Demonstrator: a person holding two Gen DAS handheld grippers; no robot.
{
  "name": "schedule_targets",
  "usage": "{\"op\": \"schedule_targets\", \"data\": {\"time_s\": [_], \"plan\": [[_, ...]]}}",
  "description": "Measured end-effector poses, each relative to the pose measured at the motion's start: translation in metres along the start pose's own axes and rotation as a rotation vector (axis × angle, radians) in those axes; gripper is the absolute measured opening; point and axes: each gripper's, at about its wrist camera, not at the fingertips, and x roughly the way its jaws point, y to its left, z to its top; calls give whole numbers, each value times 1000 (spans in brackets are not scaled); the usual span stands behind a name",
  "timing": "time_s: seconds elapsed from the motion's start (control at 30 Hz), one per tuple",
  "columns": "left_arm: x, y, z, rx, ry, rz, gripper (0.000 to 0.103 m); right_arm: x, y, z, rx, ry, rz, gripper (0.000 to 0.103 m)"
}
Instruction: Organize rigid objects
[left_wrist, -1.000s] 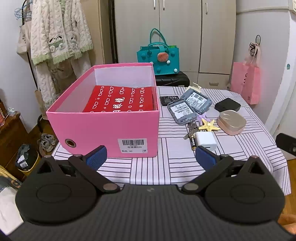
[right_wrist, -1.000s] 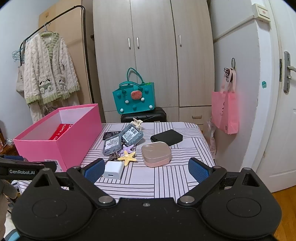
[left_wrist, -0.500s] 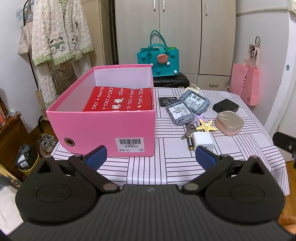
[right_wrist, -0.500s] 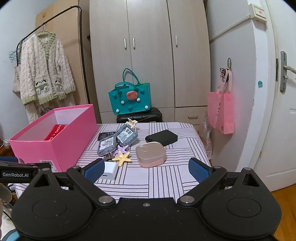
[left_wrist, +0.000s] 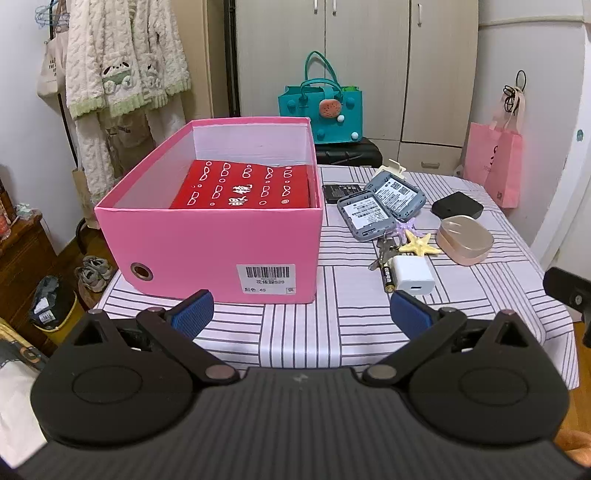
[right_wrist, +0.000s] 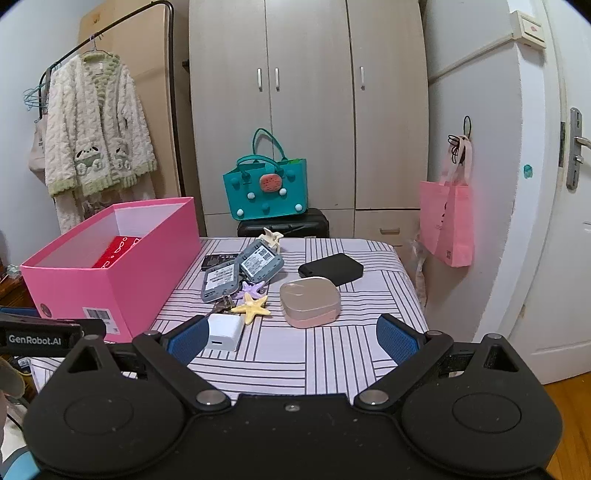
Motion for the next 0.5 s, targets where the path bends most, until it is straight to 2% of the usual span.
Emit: {"op": "schedule_targets", "data": {"time_s": [0.5], "plan": [[4, 0, 3, 52, 3, -35, 103, 5, 4, 0, -4, 19, 7, 99]]}}
